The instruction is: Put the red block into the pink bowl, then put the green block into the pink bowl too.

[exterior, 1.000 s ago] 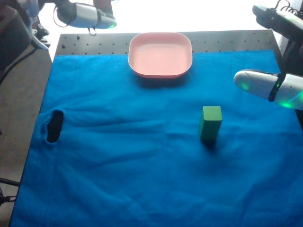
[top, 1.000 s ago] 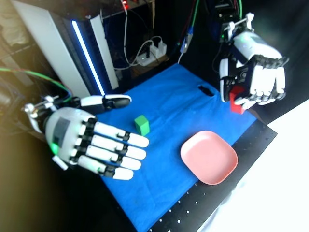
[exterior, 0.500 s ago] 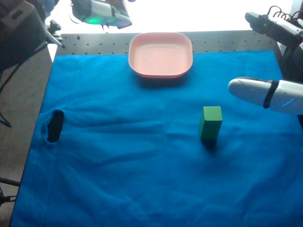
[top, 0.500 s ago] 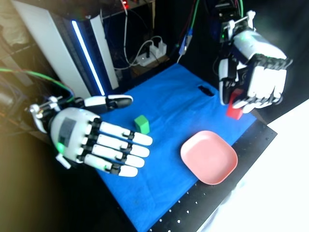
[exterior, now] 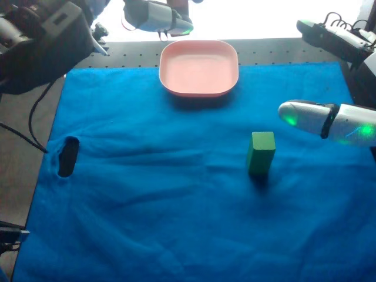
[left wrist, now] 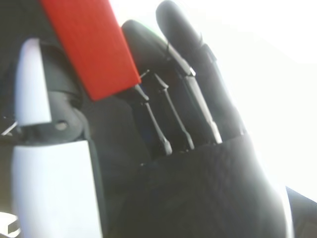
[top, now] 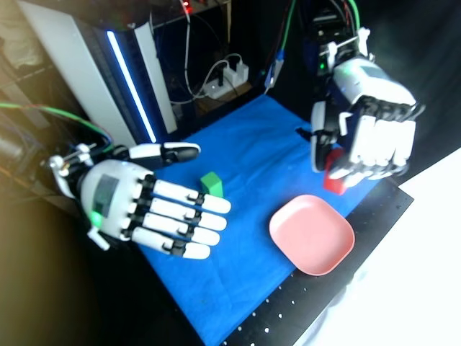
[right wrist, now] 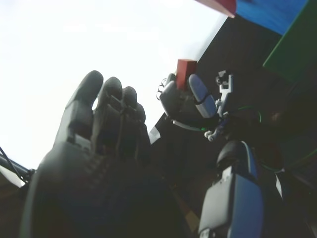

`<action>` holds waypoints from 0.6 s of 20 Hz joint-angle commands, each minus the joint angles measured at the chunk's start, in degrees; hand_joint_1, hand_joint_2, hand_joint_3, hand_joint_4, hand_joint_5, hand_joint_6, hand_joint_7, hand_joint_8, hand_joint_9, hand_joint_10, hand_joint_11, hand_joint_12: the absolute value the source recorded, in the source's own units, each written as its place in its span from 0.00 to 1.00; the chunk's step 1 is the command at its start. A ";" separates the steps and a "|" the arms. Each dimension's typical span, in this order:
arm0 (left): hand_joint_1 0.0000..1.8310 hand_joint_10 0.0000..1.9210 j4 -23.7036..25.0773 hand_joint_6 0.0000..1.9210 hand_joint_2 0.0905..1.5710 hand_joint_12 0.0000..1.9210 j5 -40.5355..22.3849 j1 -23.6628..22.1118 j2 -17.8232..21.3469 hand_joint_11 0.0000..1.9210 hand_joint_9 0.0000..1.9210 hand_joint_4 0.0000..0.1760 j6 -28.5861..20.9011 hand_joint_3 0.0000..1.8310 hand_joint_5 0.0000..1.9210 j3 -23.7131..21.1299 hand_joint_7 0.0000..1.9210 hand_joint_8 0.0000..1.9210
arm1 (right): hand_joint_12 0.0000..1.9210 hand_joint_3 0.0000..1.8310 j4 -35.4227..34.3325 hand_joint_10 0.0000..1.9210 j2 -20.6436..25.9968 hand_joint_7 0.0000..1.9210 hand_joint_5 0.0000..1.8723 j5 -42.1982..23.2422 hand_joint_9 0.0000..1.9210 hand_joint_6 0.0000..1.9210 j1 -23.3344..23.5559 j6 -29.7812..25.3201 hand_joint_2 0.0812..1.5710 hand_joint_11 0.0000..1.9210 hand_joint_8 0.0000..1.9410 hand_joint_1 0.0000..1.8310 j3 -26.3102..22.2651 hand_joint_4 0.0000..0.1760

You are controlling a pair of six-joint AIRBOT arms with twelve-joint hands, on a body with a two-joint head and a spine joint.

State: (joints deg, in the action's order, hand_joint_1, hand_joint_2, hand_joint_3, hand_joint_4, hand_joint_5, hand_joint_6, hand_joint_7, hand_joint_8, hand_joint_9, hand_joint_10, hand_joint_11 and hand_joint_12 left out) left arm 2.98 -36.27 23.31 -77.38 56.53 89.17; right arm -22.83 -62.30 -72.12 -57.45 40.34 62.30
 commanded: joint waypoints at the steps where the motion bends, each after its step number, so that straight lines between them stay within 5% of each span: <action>1: 0.77 0.44 -0.73 0.42 0.63 0.53 -7.72 -0.90 -0.27 0.47 0.61 0.00 -0.09 0.00 0.52 0.54 0.68 0.19 | 0.36 0.00 1.21 0.00 -0.17 0.19 0.12 -6.58 0.19 0.00 0.48 -0.65 0.51 0.02 0.00 0.29 0.36 0.00; 4: 0.76 0.47 -0.57 0.46 0.65 0.51 -8.02 -0.68 -2.37 0.48 0.59 0.00 -1.64 0.00 0.50 2.50 0.62 0.28 | 0.36 0.00 1.84 0.00 -0.56 0.19 0.13 -6.56 0.19 0.00 0.48 -0.65 0.50 0.03 0.00 0.30 0.49 0.00; 5: 0.76 0.49 -0.57 0.47 0.65 0.54 -8.12 -0.63 -3.21 0.40 0.58 0.00 -1.69 0.00 0.49 3.15 0.62 0.28 | 0.36 0.00 2.07 0.00 -0.71 0.20 0.13 -6.46 0.19 0.00 0.49 -0.71 0.51 0.03 0.00 0.31 0.54 0.00; 7: 0.76 0.50 -0.35 0.46 0.65 0.62 -8.09 -0.51 -4.23 0.40 0.58 0.00 -1.69 0.00 0.48 4.00 0.62 0.29 | 0.37 0.00 2.55 0.01 -1.04 0.21 0.13 -6.15 0.20 0.00 0.49 -1.19 0.51 0.03 0.01 0.30 0.89 0.00; 12: 0.76 0.43 -0.59 0.46 0.63 0.57 -8.01 1.14 -5.59 0.47 0.63 0.00 -3.97 0.00 0.51 5.91 0.66 0.17 | 0.39 0.00 3.34 0.00 -1.83 0.20 0.13 -5.62 0.20 0.00 0.68 -1.96 0.51 0.01 0.00 0.31 1.51 0.00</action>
State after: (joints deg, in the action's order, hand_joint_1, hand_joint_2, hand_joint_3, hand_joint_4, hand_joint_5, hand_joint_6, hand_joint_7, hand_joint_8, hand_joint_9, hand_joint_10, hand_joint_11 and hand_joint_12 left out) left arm 3.07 -37.43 25.32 -83.40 51.48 95.90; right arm -20.78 -64.05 -70.83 -57.45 38.98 63.59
